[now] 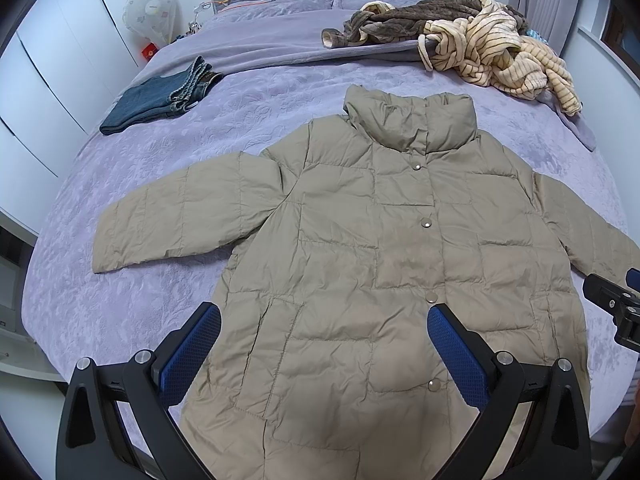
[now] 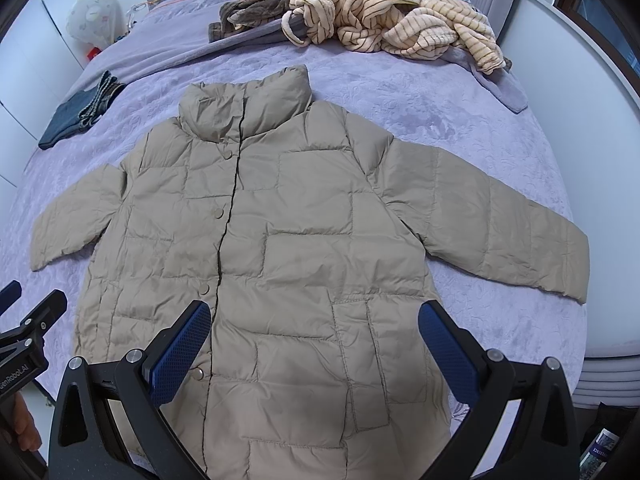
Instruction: Fold large clothes
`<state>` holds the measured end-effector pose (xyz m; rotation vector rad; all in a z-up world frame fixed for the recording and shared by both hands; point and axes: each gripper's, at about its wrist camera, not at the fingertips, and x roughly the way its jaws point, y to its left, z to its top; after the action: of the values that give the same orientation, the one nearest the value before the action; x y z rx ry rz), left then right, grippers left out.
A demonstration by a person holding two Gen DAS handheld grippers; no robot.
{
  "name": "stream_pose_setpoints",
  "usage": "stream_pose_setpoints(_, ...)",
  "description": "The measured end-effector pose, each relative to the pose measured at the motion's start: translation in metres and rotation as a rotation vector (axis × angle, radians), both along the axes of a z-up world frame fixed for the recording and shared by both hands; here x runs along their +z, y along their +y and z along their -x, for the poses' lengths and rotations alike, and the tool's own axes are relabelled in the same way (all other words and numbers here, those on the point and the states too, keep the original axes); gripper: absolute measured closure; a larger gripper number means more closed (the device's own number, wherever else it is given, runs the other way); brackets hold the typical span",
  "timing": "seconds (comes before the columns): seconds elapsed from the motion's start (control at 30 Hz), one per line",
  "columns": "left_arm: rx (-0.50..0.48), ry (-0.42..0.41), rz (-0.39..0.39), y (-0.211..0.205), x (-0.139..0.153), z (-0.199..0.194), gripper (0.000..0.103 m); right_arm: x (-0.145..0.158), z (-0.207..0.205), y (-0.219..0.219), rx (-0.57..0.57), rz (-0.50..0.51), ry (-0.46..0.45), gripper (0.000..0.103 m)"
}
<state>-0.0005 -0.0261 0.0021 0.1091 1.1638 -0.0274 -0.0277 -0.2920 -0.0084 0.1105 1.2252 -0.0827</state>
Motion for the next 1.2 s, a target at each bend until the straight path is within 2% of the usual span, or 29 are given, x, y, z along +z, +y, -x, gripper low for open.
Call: stream_pose_setpoints(1.2,0.003,0.0,-0.011,0.0085,-0.0037,0.0021,0.0,-0.0013,0.0,-0.0001,0.0,-0.001,-0.002,0.0)
